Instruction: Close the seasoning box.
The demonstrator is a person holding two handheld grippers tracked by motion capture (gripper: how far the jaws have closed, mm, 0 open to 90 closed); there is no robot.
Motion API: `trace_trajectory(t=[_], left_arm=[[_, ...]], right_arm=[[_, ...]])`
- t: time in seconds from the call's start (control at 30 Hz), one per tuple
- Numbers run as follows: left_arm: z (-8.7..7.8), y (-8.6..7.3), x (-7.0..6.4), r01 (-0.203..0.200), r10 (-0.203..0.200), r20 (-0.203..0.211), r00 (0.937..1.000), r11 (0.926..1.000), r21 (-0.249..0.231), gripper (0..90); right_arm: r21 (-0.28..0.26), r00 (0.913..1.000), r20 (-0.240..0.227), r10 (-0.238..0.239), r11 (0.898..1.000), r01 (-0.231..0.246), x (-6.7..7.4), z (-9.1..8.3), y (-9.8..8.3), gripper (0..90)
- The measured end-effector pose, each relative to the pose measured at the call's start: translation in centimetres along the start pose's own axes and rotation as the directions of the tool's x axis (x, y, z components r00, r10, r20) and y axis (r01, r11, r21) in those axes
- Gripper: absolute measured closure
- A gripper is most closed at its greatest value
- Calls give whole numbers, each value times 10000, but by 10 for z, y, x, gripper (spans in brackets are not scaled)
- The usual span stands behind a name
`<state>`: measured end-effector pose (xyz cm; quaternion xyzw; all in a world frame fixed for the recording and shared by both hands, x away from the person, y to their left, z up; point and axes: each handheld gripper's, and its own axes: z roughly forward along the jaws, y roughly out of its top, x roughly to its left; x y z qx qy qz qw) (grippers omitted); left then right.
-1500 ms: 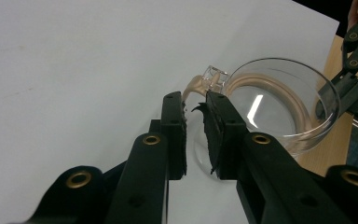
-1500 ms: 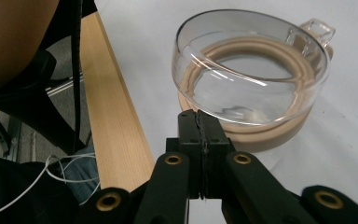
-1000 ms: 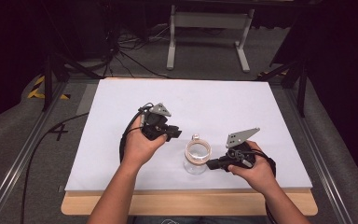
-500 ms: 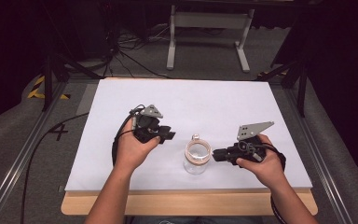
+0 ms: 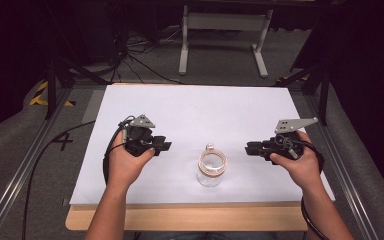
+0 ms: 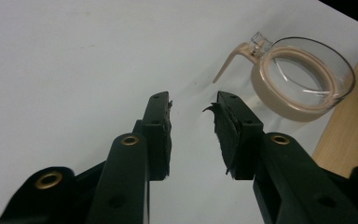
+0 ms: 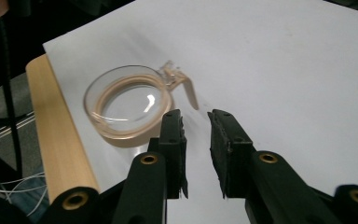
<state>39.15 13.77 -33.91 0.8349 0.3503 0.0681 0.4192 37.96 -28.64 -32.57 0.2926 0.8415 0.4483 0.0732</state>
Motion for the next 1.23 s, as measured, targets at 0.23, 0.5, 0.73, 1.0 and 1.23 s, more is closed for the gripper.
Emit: trace_trajectory(t=[0.23, 0.5, 0.73, 1.0, 1.23], left_arm=[[2, -12, 21, 610, -612, -111, 9981, 9980, -140, 633], [18, -26, 42, 918, -923, -135, 9956, 9953, -323, 558], [32, -38, 57, 980, -980, -24, 9952, 9952, 74, 586], [43, -51, 68, 1151, -1134, -315, 9930, 9917, 565, 561], [50, -47, 61, 529, -486, -420, 9979, 9928, 1070, 529]], right_arm=[[91, 9924, 976, 753, 9970, -766, -32, -8, -16, 718], [652, 9773, 1833, 1060, 9907, -1196, -64, 8, -42, 645], [901, 9693, 2211, 1076, 9874, -1302, -81, 23, -60, 570], [1377, 9679, 2388, 789, 9839, -1141, -93, 43, -80, 543], [1303, 9745, 2135, 692, 9866, -986, -89, 48, -77, 522]])
